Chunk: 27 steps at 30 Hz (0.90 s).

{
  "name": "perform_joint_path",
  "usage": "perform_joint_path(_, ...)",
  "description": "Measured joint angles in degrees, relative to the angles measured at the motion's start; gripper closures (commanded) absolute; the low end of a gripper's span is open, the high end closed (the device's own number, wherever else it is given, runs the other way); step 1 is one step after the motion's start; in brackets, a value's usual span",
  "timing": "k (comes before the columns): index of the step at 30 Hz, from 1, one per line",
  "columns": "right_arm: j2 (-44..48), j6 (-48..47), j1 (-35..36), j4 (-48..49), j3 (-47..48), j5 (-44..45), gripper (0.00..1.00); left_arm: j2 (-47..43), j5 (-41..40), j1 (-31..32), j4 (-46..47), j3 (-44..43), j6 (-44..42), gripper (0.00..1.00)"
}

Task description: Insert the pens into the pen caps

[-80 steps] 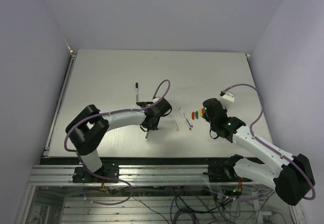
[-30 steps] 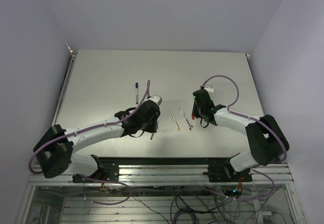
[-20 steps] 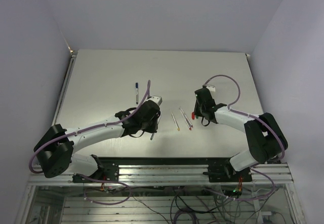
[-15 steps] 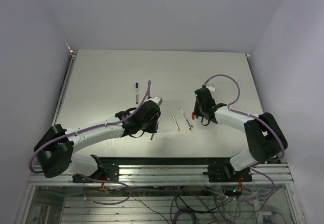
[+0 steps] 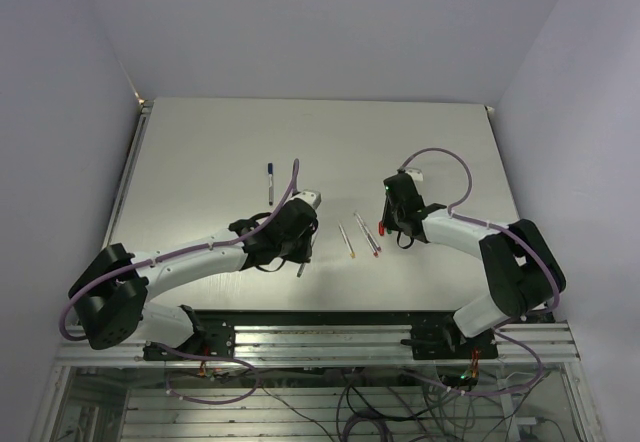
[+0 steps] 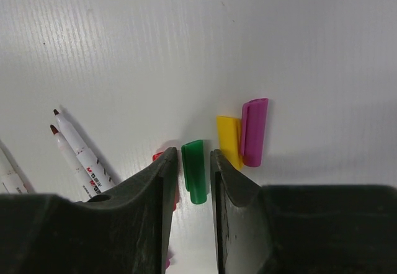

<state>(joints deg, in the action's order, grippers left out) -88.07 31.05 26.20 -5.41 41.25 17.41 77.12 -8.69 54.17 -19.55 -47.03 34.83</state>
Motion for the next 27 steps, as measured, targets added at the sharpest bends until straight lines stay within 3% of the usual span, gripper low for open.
perform_joint_path(27,-2.34,1.38,-0.11,1.79,0.02,0.02,0.74,0.68,0.00,0.00,0.02,0.00,0.00,0.93)
